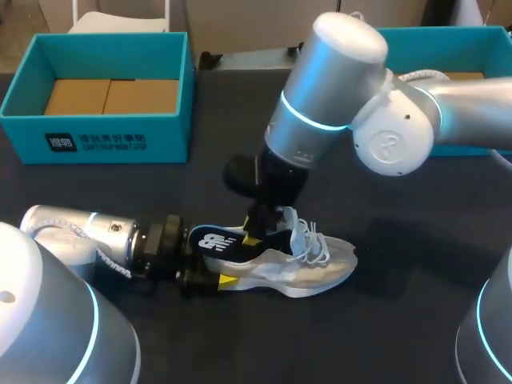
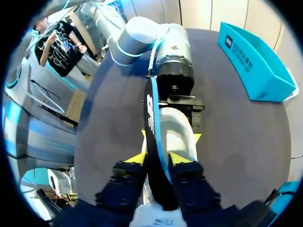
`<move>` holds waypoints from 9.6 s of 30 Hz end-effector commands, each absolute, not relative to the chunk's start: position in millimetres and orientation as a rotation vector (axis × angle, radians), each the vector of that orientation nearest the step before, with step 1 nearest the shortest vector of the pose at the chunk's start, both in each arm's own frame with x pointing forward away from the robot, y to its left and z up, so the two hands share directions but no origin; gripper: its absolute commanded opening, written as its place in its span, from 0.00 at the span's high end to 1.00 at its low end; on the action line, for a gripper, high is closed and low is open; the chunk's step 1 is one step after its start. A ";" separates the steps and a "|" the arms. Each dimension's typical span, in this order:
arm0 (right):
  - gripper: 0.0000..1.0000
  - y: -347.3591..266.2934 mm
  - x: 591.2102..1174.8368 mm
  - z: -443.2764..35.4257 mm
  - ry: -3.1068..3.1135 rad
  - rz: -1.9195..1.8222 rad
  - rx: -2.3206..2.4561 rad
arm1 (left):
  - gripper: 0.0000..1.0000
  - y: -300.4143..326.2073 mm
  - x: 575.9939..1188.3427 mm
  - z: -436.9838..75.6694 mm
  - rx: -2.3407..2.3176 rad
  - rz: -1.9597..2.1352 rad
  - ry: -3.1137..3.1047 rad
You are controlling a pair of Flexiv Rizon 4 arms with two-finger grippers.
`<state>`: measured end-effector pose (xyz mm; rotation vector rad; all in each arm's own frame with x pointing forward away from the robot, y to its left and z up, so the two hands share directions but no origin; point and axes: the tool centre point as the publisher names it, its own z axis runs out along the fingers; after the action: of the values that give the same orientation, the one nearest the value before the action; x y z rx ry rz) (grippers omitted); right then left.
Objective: Take the shoe out of the shoebox, open the shoe tongue, remove and reinsert the insole, then place the shoe into the shoebox
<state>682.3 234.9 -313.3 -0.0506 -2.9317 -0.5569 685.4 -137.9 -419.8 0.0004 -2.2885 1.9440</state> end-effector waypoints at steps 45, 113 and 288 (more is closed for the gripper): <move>1.00 249.4 668.5 -346.0 -2.755 -0.524 -0.026 | 1.00 -138.1 685.3 -419.6 0.002 1.945 -2.289; 1.00 295.3 720.9 -129.9 -2.727 -1.295 0.137 | 1.00 -138.1 685.3 -419.6 0.002 1.945 -2.289; 1.00 120.9 584.9 15.9 -2.157 -1.817 -0.556 | 0.00 -84.2 675.8 -410.5 0.044 1.545 -2.647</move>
<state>583.2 118.7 15.6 -0.5553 -2.1557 -1.8215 676.3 -84.4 -410.4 0.0443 -2.6463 1.5471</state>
